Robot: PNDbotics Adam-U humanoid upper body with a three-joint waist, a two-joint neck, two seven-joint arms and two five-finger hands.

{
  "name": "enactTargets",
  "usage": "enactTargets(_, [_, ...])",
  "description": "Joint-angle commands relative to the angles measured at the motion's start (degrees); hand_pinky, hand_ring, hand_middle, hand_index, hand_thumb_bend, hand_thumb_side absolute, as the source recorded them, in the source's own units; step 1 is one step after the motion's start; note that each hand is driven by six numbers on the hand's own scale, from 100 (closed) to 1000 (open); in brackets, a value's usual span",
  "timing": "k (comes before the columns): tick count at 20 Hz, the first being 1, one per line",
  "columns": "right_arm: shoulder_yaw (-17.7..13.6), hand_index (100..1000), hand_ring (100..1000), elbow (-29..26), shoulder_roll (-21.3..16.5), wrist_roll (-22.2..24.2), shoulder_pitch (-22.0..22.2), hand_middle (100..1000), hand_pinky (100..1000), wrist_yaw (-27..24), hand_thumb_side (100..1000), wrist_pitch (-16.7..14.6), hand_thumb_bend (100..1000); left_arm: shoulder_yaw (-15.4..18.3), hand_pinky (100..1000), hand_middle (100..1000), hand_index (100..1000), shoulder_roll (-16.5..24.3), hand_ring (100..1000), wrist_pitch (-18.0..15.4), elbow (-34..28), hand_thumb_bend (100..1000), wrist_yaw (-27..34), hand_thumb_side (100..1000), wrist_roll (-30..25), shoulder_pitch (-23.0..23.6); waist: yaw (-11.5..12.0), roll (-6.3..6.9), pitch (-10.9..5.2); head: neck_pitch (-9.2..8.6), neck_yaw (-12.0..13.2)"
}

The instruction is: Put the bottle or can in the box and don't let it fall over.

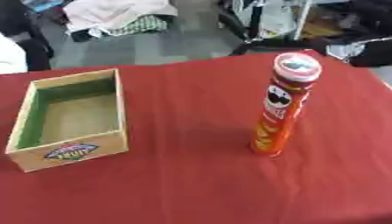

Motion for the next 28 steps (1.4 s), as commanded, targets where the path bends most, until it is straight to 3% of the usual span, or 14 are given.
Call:
enactTargets(1, [-1.14, 880, 896, -0.74, -2.59, -0.26, -0.40, 868, 851, -1.07, 313, 0.16, 541, 0.97, 910, 783, 759, 1.51, 838, -0.05, -1.08, 552, -0.58, 752, 0.35, -0.29, -0.10, 0.09, -0.31, 1.22, 2.06])
enactTargets(11, [-1.31, 882, 894, -0.74, -2.88, -0.71, -0.09, 870, 854, -1.62, 313, 0.07, 542, 1.00, 910, 784, 759, 1.37, 837, 0.01, -1.47, 555, -0.64, 751, 0.74, -0.63, 0.12, 0.02, 0.57, 2.36, 5.42])
enactTargets(16, [-1.54, 884, 895, -0.74, -3.01, -0.77, 0.58, 872, 855, -1.68, 326, -0.20, 539, 1.01, 910, 784, 759, 1.32, 837, -0.06, -1.66, 557, -0.62, 752, 0.89, -0.90, -0.02, -0.12, 1.43, 3.79, 5.06])
enactTargets(21, [-1.79, 886, 896, -0.74, -3.11, -0.84, 1.10, 874, 856, -1.98, 336, -0.37, 538, 1.04, 910, 784, 758, 1.22, 837, -0.06, -1.80, 557, -0.62, 751, 1.05, -1.36, -0.19, -0.27, 2.28, 3.17, 4.49])
enactTargets(28, [-1.16, 893, 902, -0.74, -3.17, 0.00, 1.08, 879, 861, -2.19, 363, -0.37, 541, 0.90, 911, 785, 758, 1.30, 837, -0.01, -1.81, 558, -0.58, 750, 0.94, -1.66, -0.22, -0.25, 2.26, 2.26, 3.27])
